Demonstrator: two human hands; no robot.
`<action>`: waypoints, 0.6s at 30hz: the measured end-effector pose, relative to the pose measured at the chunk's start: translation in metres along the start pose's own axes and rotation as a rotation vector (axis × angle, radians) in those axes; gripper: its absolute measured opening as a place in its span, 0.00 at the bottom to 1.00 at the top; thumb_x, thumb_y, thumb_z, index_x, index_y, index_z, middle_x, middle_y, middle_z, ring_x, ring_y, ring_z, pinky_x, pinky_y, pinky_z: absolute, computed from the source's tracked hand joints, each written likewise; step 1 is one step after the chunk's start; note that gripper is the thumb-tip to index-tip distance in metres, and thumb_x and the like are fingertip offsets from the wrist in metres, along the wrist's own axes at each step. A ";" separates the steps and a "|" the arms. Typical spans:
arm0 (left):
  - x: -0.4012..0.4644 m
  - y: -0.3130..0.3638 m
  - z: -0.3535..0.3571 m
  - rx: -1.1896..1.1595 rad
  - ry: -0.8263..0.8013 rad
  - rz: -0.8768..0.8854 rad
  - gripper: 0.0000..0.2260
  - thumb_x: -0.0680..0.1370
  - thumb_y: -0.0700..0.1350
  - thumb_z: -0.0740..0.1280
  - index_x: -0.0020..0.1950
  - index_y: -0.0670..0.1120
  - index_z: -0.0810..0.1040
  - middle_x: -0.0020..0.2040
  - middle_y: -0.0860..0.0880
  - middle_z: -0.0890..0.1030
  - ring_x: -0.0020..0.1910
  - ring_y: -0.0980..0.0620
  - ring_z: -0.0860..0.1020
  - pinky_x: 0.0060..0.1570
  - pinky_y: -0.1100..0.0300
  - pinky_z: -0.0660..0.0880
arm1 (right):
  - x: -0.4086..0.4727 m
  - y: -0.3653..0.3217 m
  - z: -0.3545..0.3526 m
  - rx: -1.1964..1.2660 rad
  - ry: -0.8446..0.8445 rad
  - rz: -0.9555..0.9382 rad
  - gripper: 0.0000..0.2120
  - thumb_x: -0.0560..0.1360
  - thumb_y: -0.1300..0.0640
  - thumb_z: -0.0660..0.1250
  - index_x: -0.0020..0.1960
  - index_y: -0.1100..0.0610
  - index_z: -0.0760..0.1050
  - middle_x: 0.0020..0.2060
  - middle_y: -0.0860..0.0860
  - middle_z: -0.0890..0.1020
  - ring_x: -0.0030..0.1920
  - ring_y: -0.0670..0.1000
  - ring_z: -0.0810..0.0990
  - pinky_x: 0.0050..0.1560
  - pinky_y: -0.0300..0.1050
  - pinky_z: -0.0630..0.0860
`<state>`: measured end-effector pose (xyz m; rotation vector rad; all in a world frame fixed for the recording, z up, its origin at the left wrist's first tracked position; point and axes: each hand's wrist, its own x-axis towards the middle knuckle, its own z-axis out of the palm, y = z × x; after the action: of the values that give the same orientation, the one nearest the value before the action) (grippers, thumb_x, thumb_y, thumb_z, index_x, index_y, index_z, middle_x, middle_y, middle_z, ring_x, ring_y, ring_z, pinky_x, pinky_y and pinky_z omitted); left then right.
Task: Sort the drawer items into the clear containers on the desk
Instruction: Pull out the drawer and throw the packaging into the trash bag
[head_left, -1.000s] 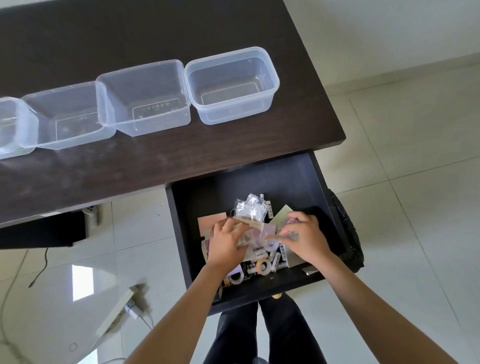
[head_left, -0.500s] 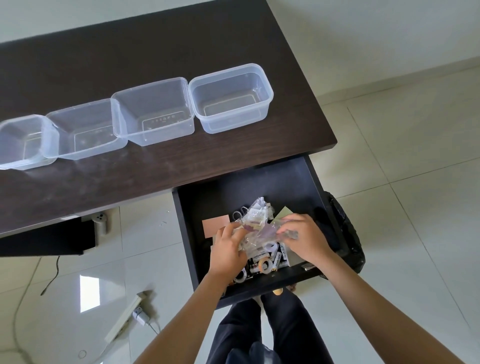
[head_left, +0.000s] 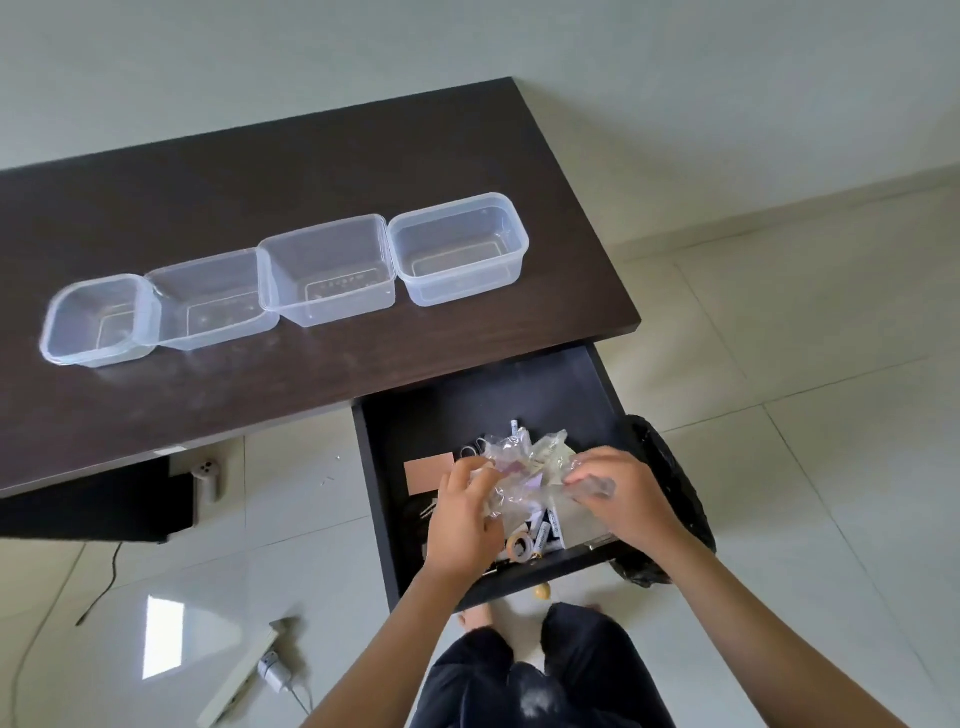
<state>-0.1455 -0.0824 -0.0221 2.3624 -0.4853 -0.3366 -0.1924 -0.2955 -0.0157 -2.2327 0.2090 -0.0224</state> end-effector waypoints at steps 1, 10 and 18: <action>0.001 0.006 0.002 -0.005 0.007 0.012 0.22 0.67 0.30 0.67 0.59 0.47 0.77 0.63 0.48 0.73 0.61 0.47 0.72 0.51 0.63 0.71 | -0.002 0.000 -0.007 0.011 0.004 0.014 0.05 0.67 0.64 0.77 0.41 0.56 0.85 0.41 0.42 0.80 0.49 0.30 0.76 0.48 0.25 0.72; 0.022 0.085 0.033 -0.065 0.039 0.129 0.21 0.67 0.31 0.63 0.57 0.45 0.76 0.61 0.47 0.73 0.60 0.47 0.72 0.55 0.59 0.72 | -0.022 0.030 -0.082 0.069 0.119 0.053 0.12 0.66 0.67 0.76 0.44 0.52 0.83 0.46 0.44 0.81 0.48 0.31 0.78 0.45 0.25 0.73; 0.026 0.166 0.108 -0.080 -0.004 0.105 0.21 0.66 0.33 0.58 0.56 0.46 0.75 0.61 0.46 0.72 0.60 0.45 0.72 0.53 0.52 0.76 | -0.057 0.098 -0.161 0.128 0.125 0.104 0.16 0.66 0.68 0.76 0.44 0.48 0.83 0.47 0.44 0.82 0.48 0.38 0.81 0.53 0.32 0.74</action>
<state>-0.2032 -0.2712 0.0096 2.2498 -0.5852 -0.3065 -0.2770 -0.4719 0.0110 -2.0919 0.3817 -0.1161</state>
